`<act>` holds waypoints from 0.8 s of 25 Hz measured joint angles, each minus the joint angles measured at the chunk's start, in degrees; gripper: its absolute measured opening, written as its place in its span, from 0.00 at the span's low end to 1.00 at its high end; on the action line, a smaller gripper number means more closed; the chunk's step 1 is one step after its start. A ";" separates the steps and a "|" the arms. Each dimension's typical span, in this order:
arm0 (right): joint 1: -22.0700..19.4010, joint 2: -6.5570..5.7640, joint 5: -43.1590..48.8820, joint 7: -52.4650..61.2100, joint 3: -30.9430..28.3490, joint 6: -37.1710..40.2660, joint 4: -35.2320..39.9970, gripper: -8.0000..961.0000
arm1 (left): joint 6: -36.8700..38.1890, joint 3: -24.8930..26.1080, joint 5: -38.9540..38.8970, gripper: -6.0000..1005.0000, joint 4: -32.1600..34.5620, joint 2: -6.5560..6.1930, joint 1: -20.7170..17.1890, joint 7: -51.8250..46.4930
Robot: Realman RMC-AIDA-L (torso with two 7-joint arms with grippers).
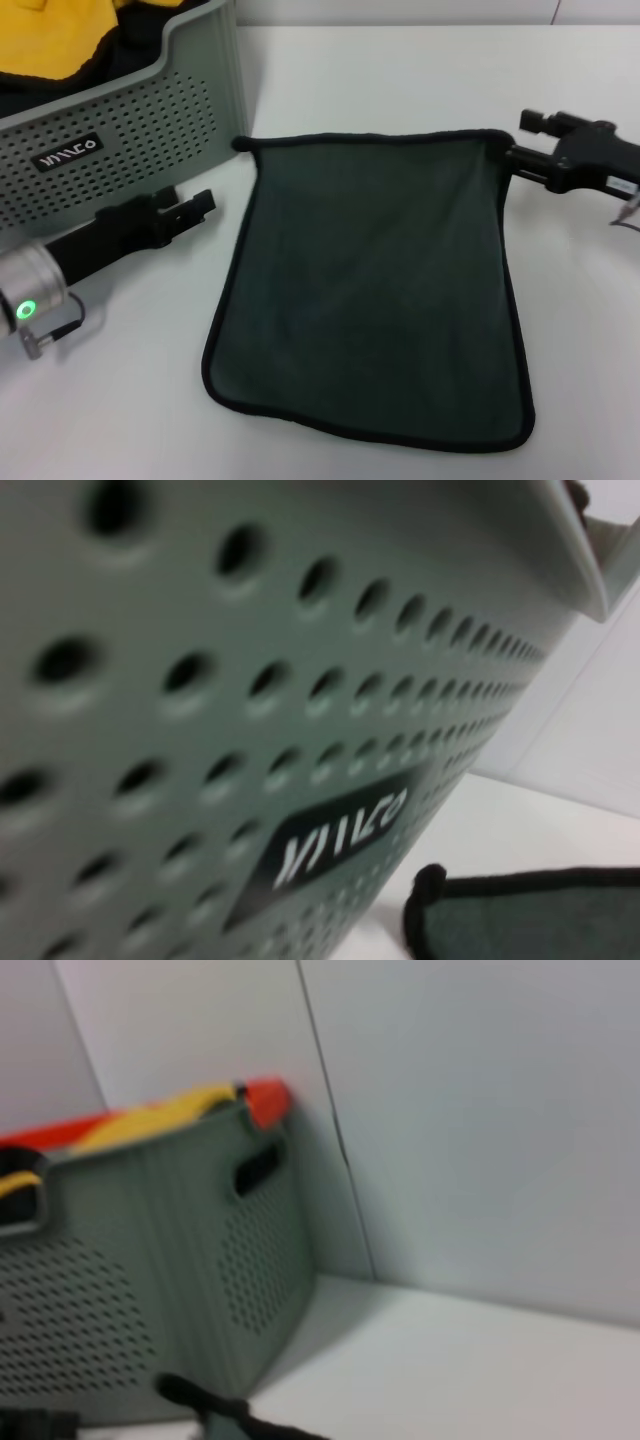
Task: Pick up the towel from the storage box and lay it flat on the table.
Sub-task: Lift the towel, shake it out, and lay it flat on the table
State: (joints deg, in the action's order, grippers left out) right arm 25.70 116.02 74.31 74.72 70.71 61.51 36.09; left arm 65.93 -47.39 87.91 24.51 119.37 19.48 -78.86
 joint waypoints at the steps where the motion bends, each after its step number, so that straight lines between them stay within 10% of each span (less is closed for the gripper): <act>1: -1.29 -0.19 -1.75 -1.63 -0.21 2.74 0.72 0.58 | 0.53 0.00 -0.20 0.65 0.12 -0.06 -0.57 0.00; 9: -2.32 -0.87 -3.40 -2.08 -5.73 11.18 -0.92 0.78 | 7.49 0.52 -0.48 0.81 1.62 -0.80 -2.88 0.64; 20: 4.04 -0.64 8.32 8.11 -3.83 0.20 -5.66 0.92 | 8.77 0.55 -0.11 0.88 2.54 -0.94 -2.39 0.65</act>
State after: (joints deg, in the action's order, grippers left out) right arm 29.74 115.38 82.63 82.83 66.88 61.71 30.43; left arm 74.71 -46.84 87.80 27.05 118.42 17.10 -78.21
